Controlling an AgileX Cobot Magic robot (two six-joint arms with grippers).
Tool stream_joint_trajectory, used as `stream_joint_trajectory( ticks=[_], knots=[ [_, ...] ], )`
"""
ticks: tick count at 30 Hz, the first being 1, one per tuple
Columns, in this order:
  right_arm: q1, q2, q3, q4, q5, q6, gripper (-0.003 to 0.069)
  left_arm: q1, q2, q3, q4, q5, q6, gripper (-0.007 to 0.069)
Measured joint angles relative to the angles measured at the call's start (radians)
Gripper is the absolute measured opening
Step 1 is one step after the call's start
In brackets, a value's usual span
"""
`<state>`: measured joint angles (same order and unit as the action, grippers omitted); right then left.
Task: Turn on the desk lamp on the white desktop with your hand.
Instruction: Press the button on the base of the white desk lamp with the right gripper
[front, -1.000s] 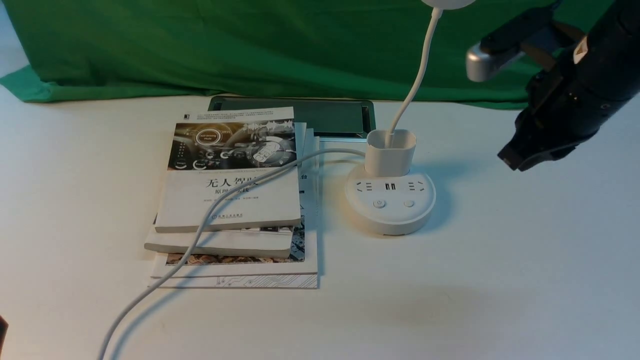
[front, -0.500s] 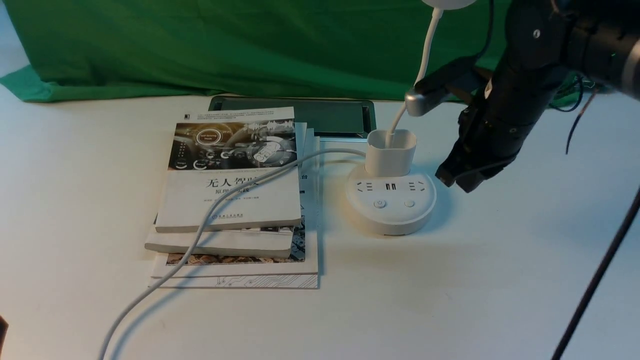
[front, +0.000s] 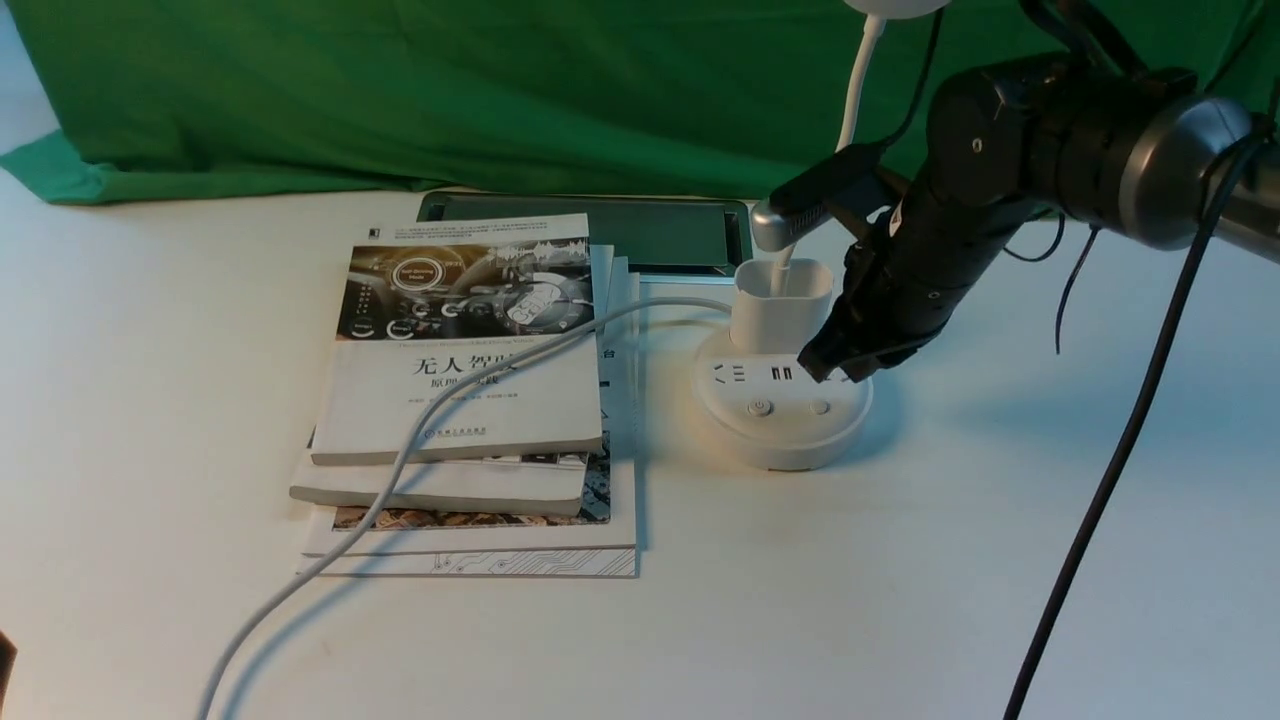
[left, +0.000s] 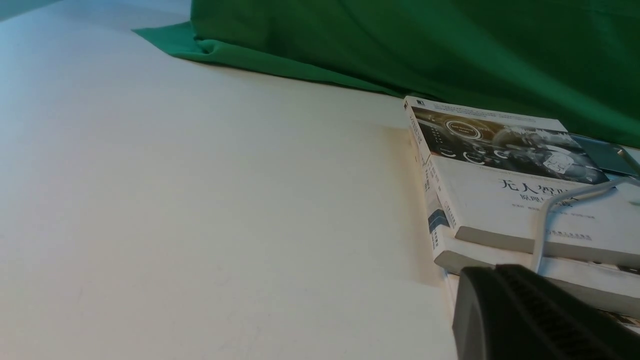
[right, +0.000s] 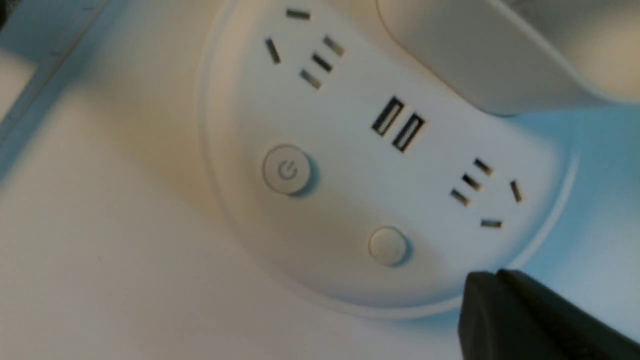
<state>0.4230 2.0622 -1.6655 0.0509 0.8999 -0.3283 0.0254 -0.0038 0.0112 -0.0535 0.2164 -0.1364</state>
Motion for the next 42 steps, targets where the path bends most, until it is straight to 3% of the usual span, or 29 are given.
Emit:
stream_joint_trajectory(
  ticks=[42],
  knots=[
    [0.041,0.052,-0.008,-0.017,-0.064,-0.005,0.003,0.0,0.0,0.0,0.0,0.0,0.0,0.0021]
  ],
)
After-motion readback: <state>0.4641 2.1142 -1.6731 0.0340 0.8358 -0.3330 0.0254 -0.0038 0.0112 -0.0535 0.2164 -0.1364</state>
